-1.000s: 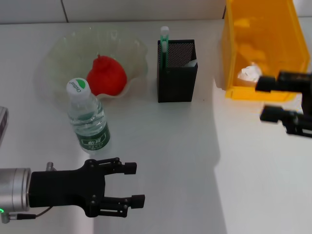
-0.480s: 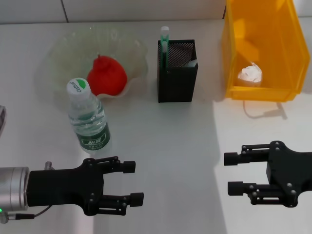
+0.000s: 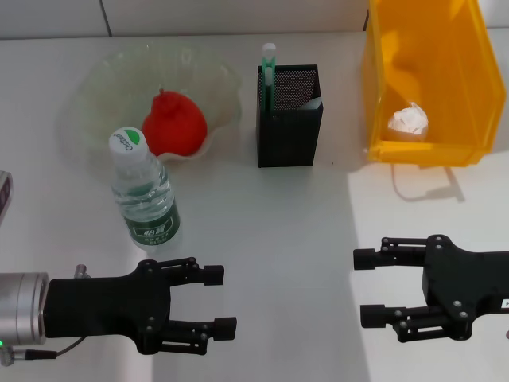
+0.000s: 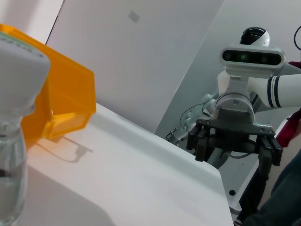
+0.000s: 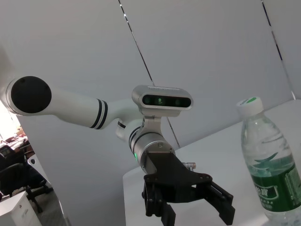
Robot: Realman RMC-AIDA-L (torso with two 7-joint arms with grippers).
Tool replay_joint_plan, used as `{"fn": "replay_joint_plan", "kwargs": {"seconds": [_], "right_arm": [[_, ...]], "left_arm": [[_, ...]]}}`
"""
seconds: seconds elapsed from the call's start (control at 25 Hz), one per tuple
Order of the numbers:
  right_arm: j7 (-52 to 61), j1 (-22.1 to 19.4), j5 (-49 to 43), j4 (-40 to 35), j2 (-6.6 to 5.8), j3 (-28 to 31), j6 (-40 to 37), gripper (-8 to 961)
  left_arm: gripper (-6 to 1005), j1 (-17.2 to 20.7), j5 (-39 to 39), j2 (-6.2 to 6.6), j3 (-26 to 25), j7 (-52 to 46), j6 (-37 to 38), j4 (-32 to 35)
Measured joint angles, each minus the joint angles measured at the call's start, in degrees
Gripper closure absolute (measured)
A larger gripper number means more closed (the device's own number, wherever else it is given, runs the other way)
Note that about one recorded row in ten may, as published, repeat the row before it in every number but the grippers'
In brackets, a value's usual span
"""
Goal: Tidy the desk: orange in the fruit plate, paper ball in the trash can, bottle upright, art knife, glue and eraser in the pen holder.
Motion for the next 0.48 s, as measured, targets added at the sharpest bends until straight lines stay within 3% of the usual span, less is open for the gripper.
{"fn": "replay_joint_plan", "kwargs": {"seconds": [0.48], "right_arm": [[0.1,0.9,-0.3,1.4,0.12,0.5,0.5,212]], "left_arm": [[140,-0.1,-0.2,-0.07,0.0,-0.6,1.4,0.6]]}}
